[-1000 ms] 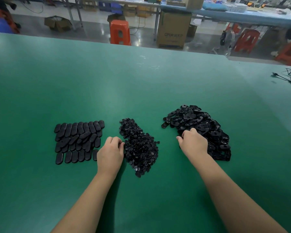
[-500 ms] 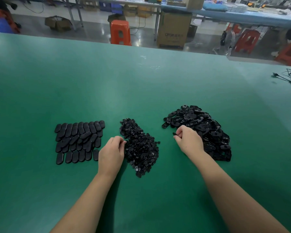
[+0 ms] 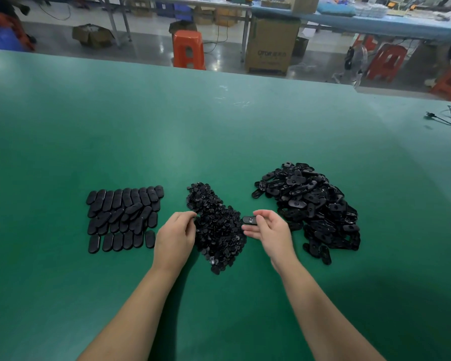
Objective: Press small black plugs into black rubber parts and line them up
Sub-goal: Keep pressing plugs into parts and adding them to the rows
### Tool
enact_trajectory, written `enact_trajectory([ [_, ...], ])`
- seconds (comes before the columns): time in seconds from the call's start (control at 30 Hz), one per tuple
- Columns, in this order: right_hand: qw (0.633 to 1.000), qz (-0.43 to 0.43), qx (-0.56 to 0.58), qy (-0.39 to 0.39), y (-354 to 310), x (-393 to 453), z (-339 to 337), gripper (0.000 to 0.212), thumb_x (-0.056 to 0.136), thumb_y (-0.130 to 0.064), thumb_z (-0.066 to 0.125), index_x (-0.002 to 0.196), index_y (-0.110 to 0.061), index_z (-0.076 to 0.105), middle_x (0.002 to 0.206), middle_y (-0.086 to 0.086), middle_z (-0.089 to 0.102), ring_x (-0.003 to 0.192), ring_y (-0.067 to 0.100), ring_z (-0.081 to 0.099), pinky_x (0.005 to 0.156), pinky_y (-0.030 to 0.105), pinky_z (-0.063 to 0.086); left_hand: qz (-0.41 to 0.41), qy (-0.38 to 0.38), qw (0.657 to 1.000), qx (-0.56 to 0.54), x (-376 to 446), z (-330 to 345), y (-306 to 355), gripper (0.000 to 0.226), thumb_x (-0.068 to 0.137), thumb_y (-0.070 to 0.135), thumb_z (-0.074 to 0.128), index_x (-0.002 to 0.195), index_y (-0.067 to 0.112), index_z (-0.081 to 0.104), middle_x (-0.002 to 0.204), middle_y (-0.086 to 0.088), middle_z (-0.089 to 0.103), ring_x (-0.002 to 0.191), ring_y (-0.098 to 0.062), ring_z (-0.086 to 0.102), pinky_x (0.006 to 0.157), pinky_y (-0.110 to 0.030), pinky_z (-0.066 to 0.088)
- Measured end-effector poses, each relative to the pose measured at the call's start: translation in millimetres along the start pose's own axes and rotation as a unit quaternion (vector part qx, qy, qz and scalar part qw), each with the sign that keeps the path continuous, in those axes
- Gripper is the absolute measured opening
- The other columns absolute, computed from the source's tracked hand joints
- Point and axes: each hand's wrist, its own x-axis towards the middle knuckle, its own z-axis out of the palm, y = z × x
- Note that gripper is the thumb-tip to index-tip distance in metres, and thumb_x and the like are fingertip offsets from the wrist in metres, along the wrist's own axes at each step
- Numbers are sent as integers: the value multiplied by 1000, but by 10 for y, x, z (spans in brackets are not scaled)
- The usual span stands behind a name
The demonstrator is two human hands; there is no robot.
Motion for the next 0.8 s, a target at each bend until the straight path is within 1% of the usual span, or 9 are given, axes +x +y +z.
enact_trajectory([
  [0.1, 999, -41, -35, 0, 90, -28, 14, 13, 107, -10, 46, 112, -15, 57, 102, 9, 74, 82, 21, 77, 70, 24, 60, -5, 4, 1000, -2, -2, 0, 9, 16, 91, 3, 67, 106, 8, 71, 96, 0, 71, 81, -16, 65, 71, -24, 49],
  [0.17, 997, -56, -44, 2, 119, -35, 2, 14, 107, -12, 46, 114, -17, 57, 102, 6, 74, 82, 21, 77, 71, 25, 60, -10, 6, 1000, -6, -2, -4, 14, 17, 92, 4, 66, 108, 8, 70, 96, -1, 71, 81, -17, 65, 70, -27, 50],
  [0.23, 997, -62, -48, 7, 144, -40, -1, 14, 107, -13, 47, 114, -16, 59, 101, 6, 74, 81, 20, 77, 72, 26, 61, -13, 7, 1000, -12, -1, -17, 19, 21, 93, 4, 65, 113, 7, 70, 98, -2, 71, 82, -19, 65, 72, -31, 53],
  [0.3, 995, -73, -63, 16, 173, -52, 4, 14, 107, -14, 48, 109, -19, 61, 98, 5, 73, 81, 19, 77, 73, 28, 62, -7, 7, 1000, -15, 1, -22, 22, 23, 94, 3, 65, 115, 6, 71, 100, -3, 72, 84, -20, 67, 76, -29, 52],
  [0.53, 990, -96, -88, 44, 185, -73, 27, 13, 106, -19, 50, 102, -24, 62, 89, 3, 74, 73, 18, 75, 69, 30, 61, -20, 14, 999, -32, 26, -39, 40, 20, 95, 5, 64, 113, 3, 73, 103, -6, 73, 93, -20, 68, 85, -31, 53],
  [0.63, 987, -101, -115, 43, 195, -67, 21, 12, 106, -20, 50, 103, -22, 61, 83, -3, 74, 71, 16, 74, 69, 32, 62, -75, 23, 994, -70, 27, -70, 41, 18, 96, 10, 65, 111, 9, 74, 99, 0, 73, 84, -10, 65, 77, -20, 48],
  [0.7, 989, -94, -109, 43, 205, -57, 12, 12, 106, -18, 50, 110, -17, 61, 86, -7, 74, 72, 15, 74, 70, 31, 62, -129, 22, 984, -117, 10, -71, 67, 16, 96, 14, 66, 108, 17, 75, 87, 6, 71, 68, 1, 57, 64, -11, 42],
  [0.73, 989, -91, -108, 43, 210, -52, 11, 13, 106, -17, 50, 113, -17, 61, 87, -9, 74, 73, 15, 74, 72, 31, 61, -150, 16, 978, -147, 8, -62, 89, 15, 95, 16, 67, 107, 22, 74, 80, 8, 69, 61, 1, 54, 58, -10, 40],
  [0.8, 989, -91, -111, 40, 218, -55, 8, 18, 106, -16, 50, 119, -24, 60, 87, -11, 75, 76, 14, 74, 77, 32, 61, -179, 3, 962, -208, 30, -36, 155, 16, 93, 17, 69, 105, 27, 72, 77, 9, 69, 61, 1, 55, 57, -10, 43],
])
